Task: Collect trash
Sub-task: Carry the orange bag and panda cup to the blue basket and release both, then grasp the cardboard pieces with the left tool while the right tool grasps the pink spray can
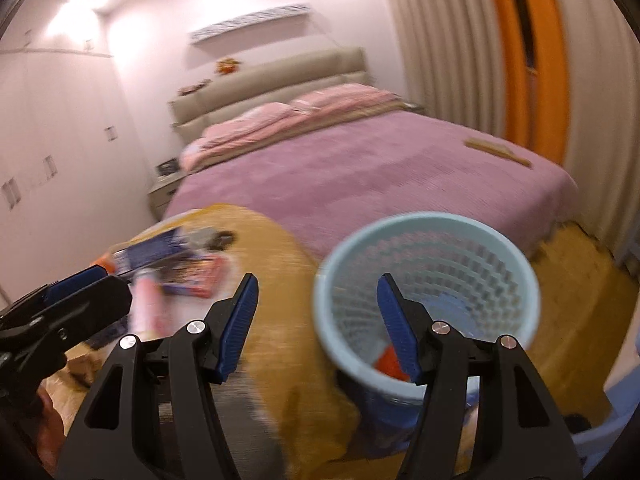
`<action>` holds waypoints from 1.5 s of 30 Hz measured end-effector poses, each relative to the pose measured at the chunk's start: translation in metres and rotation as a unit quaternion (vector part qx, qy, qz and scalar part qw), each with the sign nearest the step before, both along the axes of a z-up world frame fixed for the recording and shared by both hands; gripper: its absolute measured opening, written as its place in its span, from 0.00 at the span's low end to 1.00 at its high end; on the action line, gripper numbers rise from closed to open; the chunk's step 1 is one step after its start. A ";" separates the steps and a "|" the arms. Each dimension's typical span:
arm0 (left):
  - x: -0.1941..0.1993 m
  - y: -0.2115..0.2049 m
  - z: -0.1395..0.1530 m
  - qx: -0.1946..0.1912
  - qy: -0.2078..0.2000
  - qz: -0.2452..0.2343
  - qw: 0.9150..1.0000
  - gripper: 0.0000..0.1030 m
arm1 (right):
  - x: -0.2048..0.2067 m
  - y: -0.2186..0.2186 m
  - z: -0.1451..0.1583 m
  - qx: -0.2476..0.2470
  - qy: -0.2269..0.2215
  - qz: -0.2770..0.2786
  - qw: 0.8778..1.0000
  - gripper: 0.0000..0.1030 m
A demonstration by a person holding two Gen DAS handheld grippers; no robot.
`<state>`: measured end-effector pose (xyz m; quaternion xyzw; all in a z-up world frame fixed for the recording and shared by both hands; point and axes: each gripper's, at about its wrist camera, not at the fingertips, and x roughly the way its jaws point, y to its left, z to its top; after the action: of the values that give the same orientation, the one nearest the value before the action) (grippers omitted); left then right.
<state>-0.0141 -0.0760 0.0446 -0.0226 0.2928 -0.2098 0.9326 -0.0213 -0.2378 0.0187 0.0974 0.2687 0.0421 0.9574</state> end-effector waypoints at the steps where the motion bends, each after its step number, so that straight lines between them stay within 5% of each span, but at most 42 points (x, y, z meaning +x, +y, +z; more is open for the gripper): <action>1: -0.005 0.015 0.001 -0.002 -0.003 0.015 1.000 0.77 | -0.002 0.013 0.003 -0.006 -0.007 0.014 1.000 0.57; 16: -0.060 0.205 -0.034 0.018 0.037 0.201 0.979 0.80 | 0.036 0.141 -0.026 -0.030 0.017 0.132 0.991 0.66; 28: -0.047 0.248 -0.096 -0.007 0.108 0.153 0.982 0.78 | 0.060 0.175 -0.052 -0.071 0.061 0.147 0.985 0.69; 36: -0.043 0.226 -0.103 -0.003 0.110 0.100 0.989 0.59 | 0.067 0.179 -0.059 -0.082 0.081 0.156 0.981 0.68; 41: -0.048 0.215 -0.102 -0.004 0.106 0.079 0.991 0.46 | 0.062 0.176 -0.058 -0.071 0.088 0.176 0.978 0.42; 45: -0.052 0.208 -0.100 -0.017 0.105 0.056 0.993 0.41 | 0.049 0.169 -0.057 -0.067 0.101 0.171 0.978 0.42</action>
<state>-0.0664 0.1321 -0.0551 -0.0769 0.3833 -0.1589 0.9066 0.0280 -0.0690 -0.0379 -0.0111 0.3789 0.1772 0.9083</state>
